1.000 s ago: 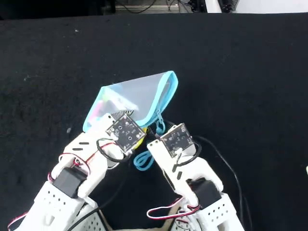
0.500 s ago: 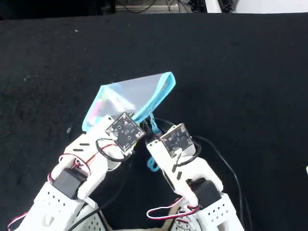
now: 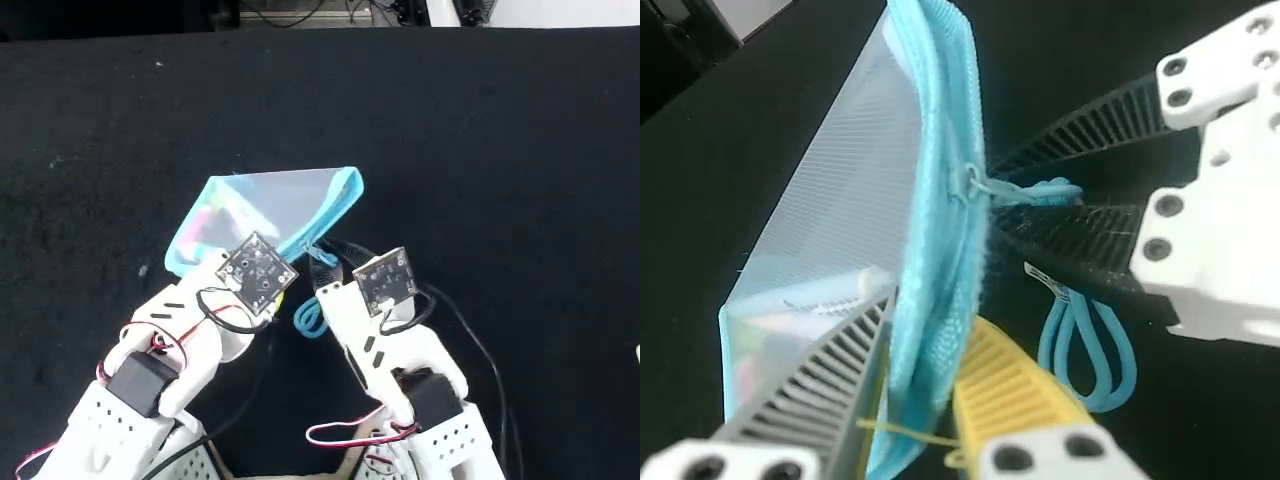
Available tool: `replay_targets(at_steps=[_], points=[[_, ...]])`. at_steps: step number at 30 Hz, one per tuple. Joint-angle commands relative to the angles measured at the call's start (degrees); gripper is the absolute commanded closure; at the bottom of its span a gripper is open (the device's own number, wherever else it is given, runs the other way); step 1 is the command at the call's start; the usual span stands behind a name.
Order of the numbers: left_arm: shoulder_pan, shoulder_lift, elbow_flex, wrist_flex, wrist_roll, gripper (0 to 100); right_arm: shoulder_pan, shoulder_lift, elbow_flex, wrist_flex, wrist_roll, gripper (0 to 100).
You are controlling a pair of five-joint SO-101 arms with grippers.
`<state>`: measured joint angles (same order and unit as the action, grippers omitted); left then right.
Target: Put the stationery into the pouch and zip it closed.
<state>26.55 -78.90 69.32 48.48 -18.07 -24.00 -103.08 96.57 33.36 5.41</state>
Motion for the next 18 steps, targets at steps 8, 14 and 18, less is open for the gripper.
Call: replay_targets(at_steps=[8,14,18], points=[[0.31,0.88,0.75,0.53,1.14,97,8.09,-5.49,-1.54,-8.18,-0.7,98.8],[-0.13,0.88,0.75,0.53,1.14,97,12.04,-5.14,-1.8,-8.09,-0.7,98.8],[-0.13,0.88,0.84,0.53,1.14,97,11.08,-5.32,-1.63,-7.47,-0.7,98.7]])
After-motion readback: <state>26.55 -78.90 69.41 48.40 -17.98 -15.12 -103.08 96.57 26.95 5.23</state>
